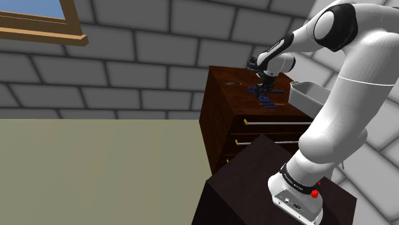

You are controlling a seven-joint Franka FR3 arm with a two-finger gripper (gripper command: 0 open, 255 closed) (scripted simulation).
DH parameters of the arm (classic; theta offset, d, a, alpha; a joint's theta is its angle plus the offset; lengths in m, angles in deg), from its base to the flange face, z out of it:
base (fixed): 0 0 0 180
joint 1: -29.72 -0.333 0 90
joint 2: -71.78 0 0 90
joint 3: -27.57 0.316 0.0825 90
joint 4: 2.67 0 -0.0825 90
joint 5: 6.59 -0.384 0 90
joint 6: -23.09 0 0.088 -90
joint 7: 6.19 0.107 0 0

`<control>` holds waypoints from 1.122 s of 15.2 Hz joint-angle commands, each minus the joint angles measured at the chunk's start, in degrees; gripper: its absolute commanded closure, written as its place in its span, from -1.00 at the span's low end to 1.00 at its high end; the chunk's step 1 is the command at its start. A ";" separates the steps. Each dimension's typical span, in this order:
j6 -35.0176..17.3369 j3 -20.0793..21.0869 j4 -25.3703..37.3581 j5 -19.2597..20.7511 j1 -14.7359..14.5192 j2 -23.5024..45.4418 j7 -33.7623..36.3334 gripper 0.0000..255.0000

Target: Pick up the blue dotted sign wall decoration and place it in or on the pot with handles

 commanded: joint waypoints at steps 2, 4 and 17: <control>0.01 0.00 -0.01 0.00 0.01 0.02 -0.01 1.00; 0.00 0.00 0.00 -0.01 0.01 0.04 -0.01 1.00; 6.25 -0.98 2.05 3.30 -0.88 -4.75 2.08 1.00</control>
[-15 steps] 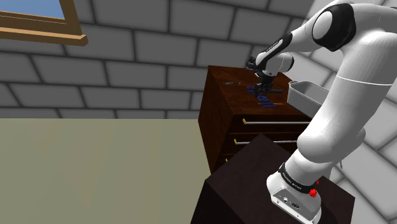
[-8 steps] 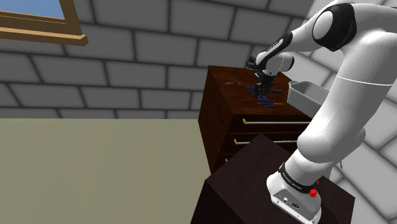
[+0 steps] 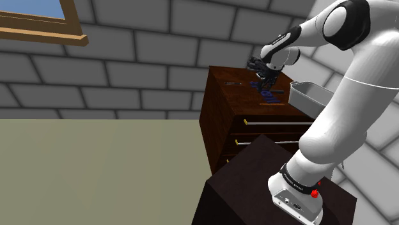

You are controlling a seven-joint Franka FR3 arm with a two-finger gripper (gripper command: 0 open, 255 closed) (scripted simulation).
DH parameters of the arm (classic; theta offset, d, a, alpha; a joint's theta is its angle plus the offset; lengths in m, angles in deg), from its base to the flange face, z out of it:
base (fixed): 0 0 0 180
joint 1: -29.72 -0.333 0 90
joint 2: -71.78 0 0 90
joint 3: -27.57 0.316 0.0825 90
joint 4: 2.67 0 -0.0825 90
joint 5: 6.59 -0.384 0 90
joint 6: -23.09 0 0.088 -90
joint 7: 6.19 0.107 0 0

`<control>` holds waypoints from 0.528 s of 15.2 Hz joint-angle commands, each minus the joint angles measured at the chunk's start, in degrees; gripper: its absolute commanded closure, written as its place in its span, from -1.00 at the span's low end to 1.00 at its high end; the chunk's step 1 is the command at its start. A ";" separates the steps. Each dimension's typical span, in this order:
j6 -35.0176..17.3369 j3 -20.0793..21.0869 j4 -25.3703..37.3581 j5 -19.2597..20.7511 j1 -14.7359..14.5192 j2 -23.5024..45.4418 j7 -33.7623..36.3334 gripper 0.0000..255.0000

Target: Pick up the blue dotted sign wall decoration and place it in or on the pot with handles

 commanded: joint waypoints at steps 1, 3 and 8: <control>1.56 -0.18 0.61 0.72 -0.13 -1.08 0.39 1.00; 2.99 -0.29 1.24 1.32 -0.26 -2.00 0.76 1.00; 6.62 -0.43 3.03 2.61 -0.51 -4.10 1.55 1.00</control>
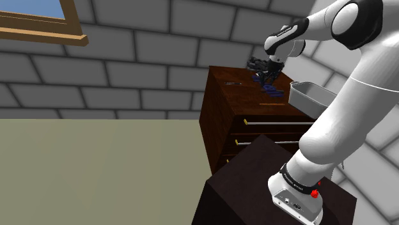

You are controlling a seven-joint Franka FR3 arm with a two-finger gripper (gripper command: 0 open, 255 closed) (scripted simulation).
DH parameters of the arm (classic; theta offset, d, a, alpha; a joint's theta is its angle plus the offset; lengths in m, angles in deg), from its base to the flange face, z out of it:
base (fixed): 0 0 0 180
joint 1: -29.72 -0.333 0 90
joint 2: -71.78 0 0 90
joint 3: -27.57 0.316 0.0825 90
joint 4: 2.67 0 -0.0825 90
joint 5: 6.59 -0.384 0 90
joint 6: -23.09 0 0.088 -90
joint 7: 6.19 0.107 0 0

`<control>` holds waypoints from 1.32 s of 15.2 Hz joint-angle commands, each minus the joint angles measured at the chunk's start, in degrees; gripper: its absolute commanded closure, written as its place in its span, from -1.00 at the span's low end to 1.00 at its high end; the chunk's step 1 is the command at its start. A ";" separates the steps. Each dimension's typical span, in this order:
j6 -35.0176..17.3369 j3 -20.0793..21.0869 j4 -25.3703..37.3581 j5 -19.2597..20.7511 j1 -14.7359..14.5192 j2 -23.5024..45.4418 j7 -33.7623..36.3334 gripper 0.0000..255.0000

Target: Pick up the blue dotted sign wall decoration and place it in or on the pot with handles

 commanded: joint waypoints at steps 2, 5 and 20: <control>2.16 -0.05 0.98 0.79 -0.16 -1.32 0.50 1.00; 4.37 -0.05 2.28 1.37 -0.27 -2.36 0.85 1.00; 15.58 0.19 10.48 3.06 -0.62 -5.76 1.74 1.00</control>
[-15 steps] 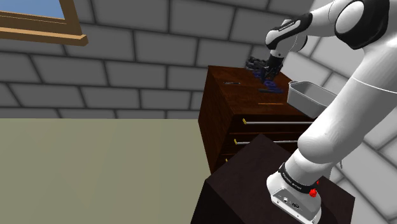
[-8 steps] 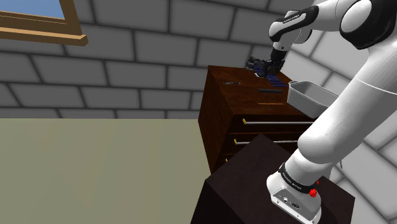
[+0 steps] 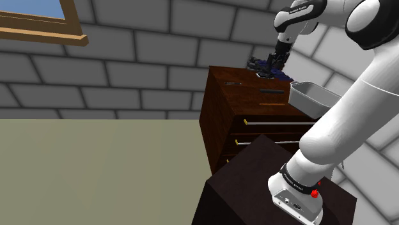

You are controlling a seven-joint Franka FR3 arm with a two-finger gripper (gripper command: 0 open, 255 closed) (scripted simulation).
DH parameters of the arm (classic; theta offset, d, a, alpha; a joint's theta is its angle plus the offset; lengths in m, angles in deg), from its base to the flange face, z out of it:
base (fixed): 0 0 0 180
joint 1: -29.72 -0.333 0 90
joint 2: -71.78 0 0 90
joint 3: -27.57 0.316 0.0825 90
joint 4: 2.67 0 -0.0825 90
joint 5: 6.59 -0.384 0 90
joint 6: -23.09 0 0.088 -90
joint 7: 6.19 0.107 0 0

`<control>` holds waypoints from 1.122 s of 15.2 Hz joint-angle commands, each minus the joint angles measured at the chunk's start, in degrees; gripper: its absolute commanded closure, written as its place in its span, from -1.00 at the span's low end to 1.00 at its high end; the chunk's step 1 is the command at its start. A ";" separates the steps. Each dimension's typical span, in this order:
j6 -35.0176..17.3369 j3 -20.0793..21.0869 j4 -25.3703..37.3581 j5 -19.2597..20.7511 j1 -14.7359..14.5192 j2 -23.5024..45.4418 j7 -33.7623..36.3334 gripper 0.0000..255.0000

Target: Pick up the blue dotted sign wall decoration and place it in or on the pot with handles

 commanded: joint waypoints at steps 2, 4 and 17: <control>1.29 -0.56 0.65 0.35 0.56 -0.77 -1.06 1.00; 1.08 -1.84 -0.11 0.71 1.80 -1.54 -3.46 1.00; 0.74 -11.39 1.42 -0.70 10.24 -0.19 -21.92 1.00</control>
